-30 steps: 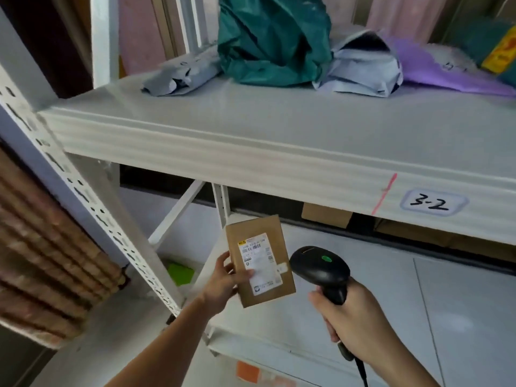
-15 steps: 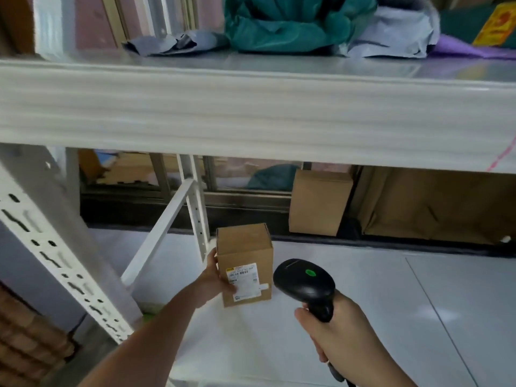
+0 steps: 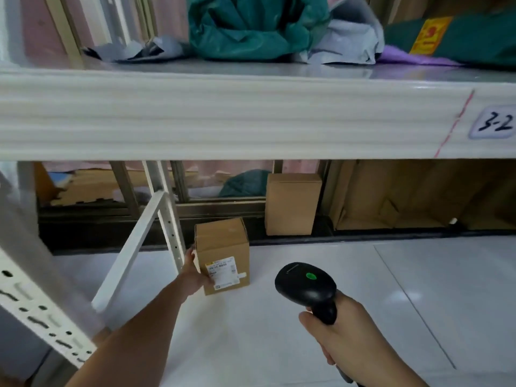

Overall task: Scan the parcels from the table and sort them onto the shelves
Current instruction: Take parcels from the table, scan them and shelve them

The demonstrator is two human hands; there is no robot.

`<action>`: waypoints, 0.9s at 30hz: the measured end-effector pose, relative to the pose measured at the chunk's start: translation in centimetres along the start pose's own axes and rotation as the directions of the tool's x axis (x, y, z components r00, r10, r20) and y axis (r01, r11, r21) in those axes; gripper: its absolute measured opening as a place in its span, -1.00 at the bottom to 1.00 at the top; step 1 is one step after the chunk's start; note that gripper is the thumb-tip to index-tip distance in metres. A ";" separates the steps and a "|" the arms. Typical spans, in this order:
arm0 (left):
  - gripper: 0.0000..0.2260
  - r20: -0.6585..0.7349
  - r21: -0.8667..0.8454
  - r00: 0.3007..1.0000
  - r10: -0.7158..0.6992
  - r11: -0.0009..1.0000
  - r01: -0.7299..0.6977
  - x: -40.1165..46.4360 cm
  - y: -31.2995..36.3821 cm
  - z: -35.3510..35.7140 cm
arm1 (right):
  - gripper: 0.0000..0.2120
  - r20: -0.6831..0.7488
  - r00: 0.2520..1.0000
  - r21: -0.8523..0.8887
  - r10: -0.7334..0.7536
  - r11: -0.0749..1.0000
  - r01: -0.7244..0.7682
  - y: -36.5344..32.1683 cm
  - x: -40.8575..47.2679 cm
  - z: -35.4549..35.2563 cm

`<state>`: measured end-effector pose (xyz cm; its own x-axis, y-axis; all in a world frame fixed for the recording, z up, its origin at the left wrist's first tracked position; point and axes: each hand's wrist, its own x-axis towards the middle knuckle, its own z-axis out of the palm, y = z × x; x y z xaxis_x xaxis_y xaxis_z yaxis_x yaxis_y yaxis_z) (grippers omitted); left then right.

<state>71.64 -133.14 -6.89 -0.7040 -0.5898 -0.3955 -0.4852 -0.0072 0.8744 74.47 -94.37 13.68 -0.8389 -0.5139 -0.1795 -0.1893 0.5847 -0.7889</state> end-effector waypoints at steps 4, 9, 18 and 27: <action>-0.29 -0.167 0.067 0.978 -0.123 0.988 0.135 -5.8 0.4 0.8 | -0.92 -0.025 0.999 0.015 0.037 0.999 -0.037 -1.5 -2.5 -2.4; -0.75 0.151 0.642 0.949 -0.277 0.757 0.119 -14.4 4.4 4.5 | -0.90 -0.065 0.991 0.076 0.113 0.991 -0.108 -3.4 -6.6 -5.5; -0.35 0.640 0.560 0.708 0.299 0.449 -0.696 -26.8 18.4 20.0 | -0.89 -0.266 0.926 0.206 0.268 0.954 -0.217 -2.4 -16.4 -14.0; -0.18 0.806 0.403 0.448 0.388 0.196 -0.894 -40.1 26.7 39.4 | -0.91 -0.504 0.723 0.362 0.473 0.875 -0.321 3.8 -30.5 -25.9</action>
<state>66.55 -77.87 21.25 -0.9213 0.3835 -0.0643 0.3256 0.8512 0.4116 86.07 -60.23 31.40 -0.9529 0.2214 -0.2071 0.2882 0.4493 -0.8456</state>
